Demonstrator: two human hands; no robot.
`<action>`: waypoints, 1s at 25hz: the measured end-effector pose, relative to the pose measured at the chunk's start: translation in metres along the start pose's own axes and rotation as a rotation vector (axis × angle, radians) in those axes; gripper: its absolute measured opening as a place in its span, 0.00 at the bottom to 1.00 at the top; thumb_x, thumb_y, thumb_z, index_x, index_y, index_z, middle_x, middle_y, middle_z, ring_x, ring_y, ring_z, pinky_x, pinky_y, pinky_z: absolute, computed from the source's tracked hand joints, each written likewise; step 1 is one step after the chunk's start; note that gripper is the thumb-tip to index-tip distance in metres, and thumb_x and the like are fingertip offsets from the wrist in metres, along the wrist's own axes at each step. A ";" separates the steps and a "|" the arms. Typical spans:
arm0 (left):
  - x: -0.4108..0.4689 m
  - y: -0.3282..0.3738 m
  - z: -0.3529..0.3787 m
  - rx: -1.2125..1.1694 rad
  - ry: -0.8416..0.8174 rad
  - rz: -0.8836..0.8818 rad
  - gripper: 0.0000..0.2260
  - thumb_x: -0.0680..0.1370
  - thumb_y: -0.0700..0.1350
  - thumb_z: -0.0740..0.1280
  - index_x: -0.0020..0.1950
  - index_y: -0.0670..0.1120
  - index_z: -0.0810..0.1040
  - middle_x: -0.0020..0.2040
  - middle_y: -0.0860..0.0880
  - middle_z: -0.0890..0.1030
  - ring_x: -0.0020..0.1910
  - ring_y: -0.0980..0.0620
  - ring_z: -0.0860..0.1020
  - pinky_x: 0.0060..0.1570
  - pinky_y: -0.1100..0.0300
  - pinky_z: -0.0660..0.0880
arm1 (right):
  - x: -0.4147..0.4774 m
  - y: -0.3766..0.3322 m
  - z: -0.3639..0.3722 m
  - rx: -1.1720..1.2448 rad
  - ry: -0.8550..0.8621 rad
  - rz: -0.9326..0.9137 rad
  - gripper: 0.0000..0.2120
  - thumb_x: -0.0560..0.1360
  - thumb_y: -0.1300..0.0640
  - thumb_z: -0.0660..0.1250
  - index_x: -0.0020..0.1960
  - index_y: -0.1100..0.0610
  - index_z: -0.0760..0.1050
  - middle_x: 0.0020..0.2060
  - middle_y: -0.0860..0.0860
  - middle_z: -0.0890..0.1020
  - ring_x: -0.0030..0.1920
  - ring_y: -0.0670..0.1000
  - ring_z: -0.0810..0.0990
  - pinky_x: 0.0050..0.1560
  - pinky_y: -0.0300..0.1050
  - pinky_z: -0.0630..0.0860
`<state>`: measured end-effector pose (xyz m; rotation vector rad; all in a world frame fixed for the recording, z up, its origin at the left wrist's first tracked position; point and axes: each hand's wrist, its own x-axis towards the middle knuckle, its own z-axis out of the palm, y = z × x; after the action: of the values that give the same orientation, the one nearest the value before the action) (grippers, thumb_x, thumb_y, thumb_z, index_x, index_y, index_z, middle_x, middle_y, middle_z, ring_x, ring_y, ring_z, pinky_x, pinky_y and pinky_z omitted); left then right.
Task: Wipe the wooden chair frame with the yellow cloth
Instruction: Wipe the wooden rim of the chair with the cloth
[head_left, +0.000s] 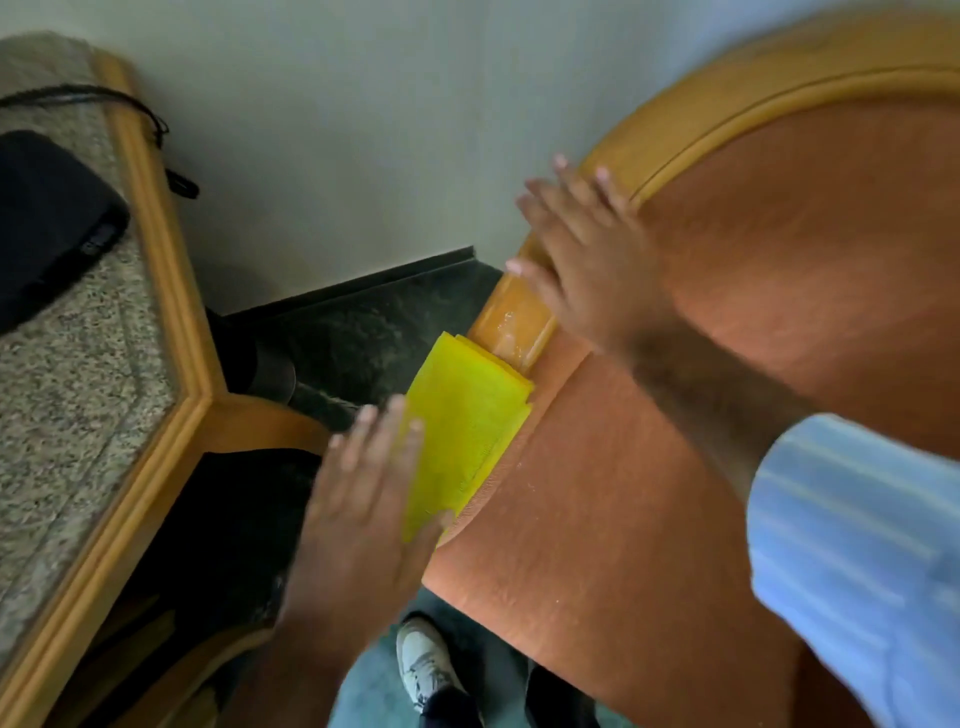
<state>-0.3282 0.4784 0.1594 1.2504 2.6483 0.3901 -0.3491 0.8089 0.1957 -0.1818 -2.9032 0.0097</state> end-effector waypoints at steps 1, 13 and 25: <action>0.000 0.004 0.009 0.102 -0.062 0.102 0.34 0.82 0.60 0.60 0.84 0.43 0.60 0.86 0.43 0.59 0.85 0.42 0.55 0.79 0.36 0.63 | 0.009 0.015 0.001 -0.069 -0.009 -0.042 0.30 0.86 0.38 0.51 0.75 0.59 0.69 0.75 0.57 0.74 0.81 0.58 0.63 0.81 0.64 0.57; 0.096 0.039 0.032 0.163 0.028 0.092 0.35 0.86 0.59 0.56 0.85 0.41 0.50 0.87 0.42 0.52 0.86 0.41 0.53 0.79 0.38 0.63 | 0.029 0.039 0.010 -0.142 0.037 -0.215 0.28 0.87 0.42 0.46 0.74 0.58 0.71 0.74 0.55 0.76 0.80 0.59 0.65 0.80 0.59 0.59; -0.093 -0.017 0.025 0.446 -0.082 0.168 0.28 0.86 0.58 0.51 0.78 0.40 0.67 0.77 0.41 0.74 0.78 0.36 0.69 0.66 0.35 0.72 | 0.025 0.036 0.010 -0.138 0.062 -0.189 0.29 0.86 0.41 0.46 0.74 0.57 0.72 0.74 0.55 0.76 0.80 0.58 0.65 0.80 0.58 0.61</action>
<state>-0.2752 0.3993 0.1356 1.5773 2.6524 -0.2434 -0.3713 0.8475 0.1915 0.0690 -2.8469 -0.2244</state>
